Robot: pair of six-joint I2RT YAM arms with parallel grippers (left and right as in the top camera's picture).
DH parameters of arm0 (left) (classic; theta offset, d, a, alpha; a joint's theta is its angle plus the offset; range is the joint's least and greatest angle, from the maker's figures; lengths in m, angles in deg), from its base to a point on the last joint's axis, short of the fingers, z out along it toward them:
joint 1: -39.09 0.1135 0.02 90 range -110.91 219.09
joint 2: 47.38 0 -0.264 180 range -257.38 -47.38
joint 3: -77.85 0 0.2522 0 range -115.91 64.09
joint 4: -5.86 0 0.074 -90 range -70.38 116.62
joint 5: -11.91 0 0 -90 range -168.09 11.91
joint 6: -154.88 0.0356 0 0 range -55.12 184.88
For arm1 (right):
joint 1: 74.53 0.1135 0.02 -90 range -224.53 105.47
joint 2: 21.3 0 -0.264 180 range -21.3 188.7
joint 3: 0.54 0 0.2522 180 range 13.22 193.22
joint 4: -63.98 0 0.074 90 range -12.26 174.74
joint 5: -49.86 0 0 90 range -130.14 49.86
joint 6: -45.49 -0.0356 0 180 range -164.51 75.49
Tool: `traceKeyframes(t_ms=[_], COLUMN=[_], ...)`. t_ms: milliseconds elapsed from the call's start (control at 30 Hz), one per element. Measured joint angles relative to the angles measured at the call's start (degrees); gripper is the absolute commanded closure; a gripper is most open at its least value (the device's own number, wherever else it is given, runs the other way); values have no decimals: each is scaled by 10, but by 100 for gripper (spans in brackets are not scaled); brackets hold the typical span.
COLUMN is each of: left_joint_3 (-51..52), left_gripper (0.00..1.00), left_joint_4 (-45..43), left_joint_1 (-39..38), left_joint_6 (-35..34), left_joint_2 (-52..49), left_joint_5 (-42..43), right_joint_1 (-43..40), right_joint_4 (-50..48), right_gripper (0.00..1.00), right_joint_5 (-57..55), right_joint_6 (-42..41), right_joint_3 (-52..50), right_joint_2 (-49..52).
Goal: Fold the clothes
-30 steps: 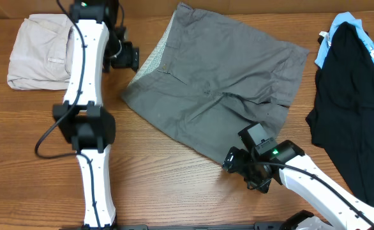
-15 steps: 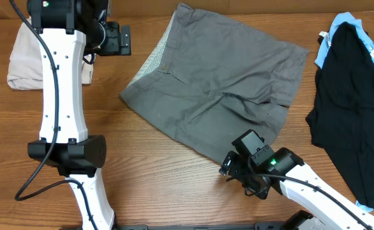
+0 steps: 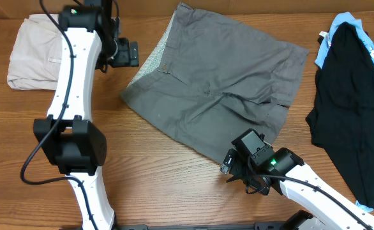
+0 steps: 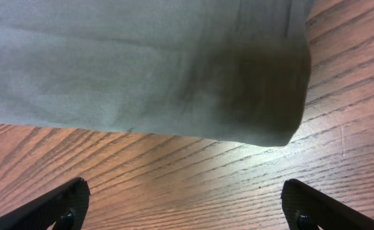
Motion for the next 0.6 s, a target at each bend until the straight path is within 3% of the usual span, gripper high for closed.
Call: traceKeyframes(t_ms=[267, 467, 600], left_joint_3=[127, 226, 280], left_gripper=[10, 12, 17], left_joint_4=[-80, -160, -228], left_joint_1=[-1, -1, -5], left_joint_6=[-13, -41, -55], left_joint_2=[-2, -2, -3], left_joint_5=[25, 23, 22], right_joint_1=[0, 0, 0], right_joint_4=[-8, -73, -96], right_gripper=[0, 1, 6], right_joint_5=[0, 0, -3], right_joint_6=[5, -4, -6], right_joint_3=[-27, -61, -71], right_joint_2=[2, 4, 15])
